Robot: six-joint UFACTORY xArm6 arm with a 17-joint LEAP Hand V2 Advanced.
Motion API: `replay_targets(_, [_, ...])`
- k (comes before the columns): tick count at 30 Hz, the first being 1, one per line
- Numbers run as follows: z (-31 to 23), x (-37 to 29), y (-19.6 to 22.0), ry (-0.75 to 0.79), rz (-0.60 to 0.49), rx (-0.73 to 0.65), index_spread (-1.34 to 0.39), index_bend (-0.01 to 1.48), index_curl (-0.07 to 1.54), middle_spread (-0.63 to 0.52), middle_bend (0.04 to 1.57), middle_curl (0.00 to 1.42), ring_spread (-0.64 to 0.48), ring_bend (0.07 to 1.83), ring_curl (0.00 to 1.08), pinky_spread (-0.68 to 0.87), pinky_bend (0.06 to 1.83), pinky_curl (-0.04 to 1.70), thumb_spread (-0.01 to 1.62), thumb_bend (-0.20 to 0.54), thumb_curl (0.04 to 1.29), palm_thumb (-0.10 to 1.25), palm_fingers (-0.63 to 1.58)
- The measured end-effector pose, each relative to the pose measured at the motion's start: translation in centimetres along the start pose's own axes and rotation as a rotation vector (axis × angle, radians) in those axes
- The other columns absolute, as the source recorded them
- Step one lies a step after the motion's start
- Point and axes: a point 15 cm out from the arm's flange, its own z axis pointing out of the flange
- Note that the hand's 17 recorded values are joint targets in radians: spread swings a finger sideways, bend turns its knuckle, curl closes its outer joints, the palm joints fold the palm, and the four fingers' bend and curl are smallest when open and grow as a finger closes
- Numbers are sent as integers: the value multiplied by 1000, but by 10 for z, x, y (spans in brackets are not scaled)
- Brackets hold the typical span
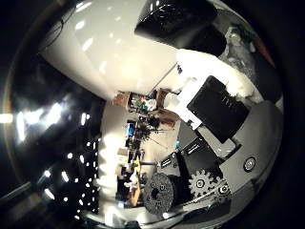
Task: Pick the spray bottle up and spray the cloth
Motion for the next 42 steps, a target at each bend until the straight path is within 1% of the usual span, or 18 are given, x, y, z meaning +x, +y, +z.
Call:
replay_targets(10, [63,-30,33,-47,-27,-127,-597,492,551,-410,807,459,-590,631,169,517,370,-13,1004,-15,401,1076,1076])
replay_targets(14, [76,-36,25,-49,-47,-90,-600,487,552,-415,802,461,-593,630,171,505,360,-14,1014,-15,400,1074,1073])
replay_targets(18, [97,-41,20,-50,-92,-61,-604,480,551,-430,796,459,-604,614,168,499,361,-14,1029,-15,396,1073,1071])
replay_targets(24, [134,-44,17,-58,-151,-73,-610,472,557,-445,789,463,-620,607,169,465,344,-15,1048,-14,388,1061,1066])
replay_targets(27, [151,-50,20,-101,-152,-93,-616,464,559,-451,782,463,-627,599,167,453,358,-14,1053,-15,388,1057,1073])
replay_targets(31, [181,-58,34,-173,-153,-139,-619,458,563,-455,778,466,-632,596,168,437,359,-15,1055,-17,387,1052,1074])
replay_targets(38, [220,-57,62,-176,-175,-209,-623,453,570,-456,775,471,-633,590,170,428,359,-15,1056,-15,384,1049,1073])
replay_targets(42, [231,-46,74,-163,-164,-237,-623,451,573,-457,773,473,-634,584,173,426,359,-15,1057,-14,383,1050,1074])
